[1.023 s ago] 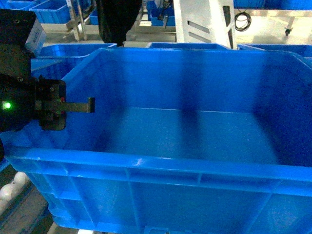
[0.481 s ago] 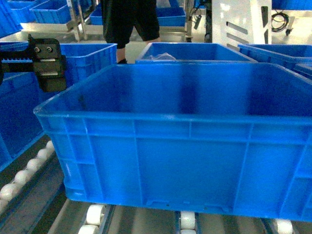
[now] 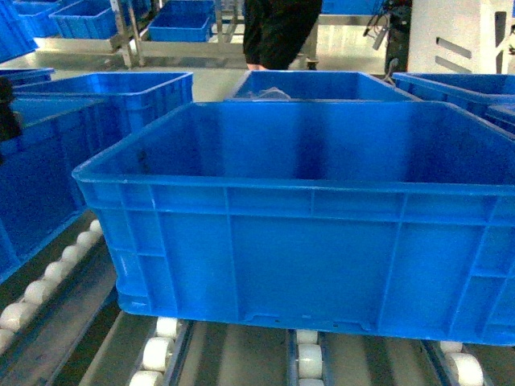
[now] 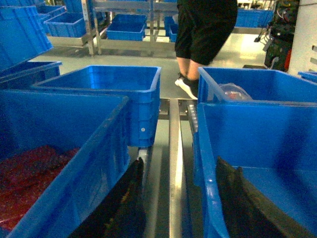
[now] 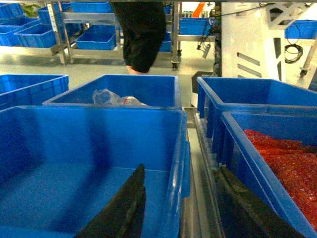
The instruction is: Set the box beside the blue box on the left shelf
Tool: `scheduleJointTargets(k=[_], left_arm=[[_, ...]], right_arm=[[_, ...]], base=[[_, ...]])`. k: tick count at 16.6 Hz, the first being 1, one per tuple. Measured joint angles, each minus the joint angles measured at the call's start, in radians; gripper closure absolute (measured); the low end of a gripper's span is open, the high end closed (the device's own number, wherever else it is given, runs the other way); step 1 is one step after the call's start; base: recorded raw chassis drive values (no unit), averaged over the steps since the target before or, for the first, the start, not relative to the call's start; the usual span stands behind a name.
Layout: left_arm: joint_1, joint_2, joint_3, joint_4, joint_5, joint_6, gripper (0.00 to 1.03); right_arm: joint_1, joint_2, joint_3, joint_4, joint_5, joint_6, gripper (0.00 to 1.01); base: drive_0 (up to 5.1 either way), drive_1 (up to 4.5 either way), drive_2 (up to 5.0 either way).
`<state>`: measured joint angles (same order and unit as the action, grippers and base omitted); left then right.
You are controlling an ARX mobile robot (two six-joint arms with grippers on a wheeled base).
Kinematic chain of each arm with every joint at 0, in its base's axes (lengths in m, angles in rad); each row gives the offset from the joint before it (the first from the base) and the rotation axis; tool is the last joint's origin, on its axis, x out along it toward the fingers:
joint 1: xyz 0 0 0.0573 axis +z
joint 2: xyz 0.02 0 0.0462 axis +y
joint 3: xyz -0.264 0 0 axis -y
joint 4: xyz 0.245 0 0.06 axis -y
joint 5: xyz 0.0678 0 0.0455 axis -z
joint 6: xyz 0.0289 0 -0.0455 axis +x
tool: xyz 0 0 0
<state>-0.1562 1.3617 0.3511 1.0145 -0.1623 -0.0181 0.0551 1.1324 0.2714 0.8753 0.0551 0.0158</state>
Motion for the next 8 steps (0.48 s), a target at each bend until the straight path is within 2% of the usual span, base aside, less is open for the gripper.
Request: scheduleJointTargets(k=[1, 3, 5, 7, 8], left_arm=[[0.013, -0.045, -0.039, -0.002, 0.014, 0.0, 0.71], [0.042, -0.13, -0.128, -0.031, 0.045, 0.0, 0.96], [0.064, -0.23, -0.183, -0.063, 0.068, 0.002, 1.0], [0.089, -0.273, -0.249, -0.024, 0.095, 0.002, 1.0], [0.148, -0.314, -0.289, -0.08, 0.153, 0.003, 1.0]], right_arm=[[-0.039, -0.038, -0.036, -0.009, -0.049, -0.006, 0.72], [-0.061, -0.115, -0.11, -0.046, -0.052, -0.009, 0.97], [-0.058, -0.205, -0.145, -0.079, -0.055, -0.012, 1.0], [-0.055, -0.291, -0.185, -0.135, -0.055, -0.012, 1.0], [-0.055, -0.343, -0.202, -0.17, -0.055, -0.012, 1.0]], base=[[0.0, 0.0, 0.0], [0.0, 0.0, 0.0], [0.0, 0.0, 0.0], [0.0, 0.0, 0.0], [0.0, 0.0, 0.0]])
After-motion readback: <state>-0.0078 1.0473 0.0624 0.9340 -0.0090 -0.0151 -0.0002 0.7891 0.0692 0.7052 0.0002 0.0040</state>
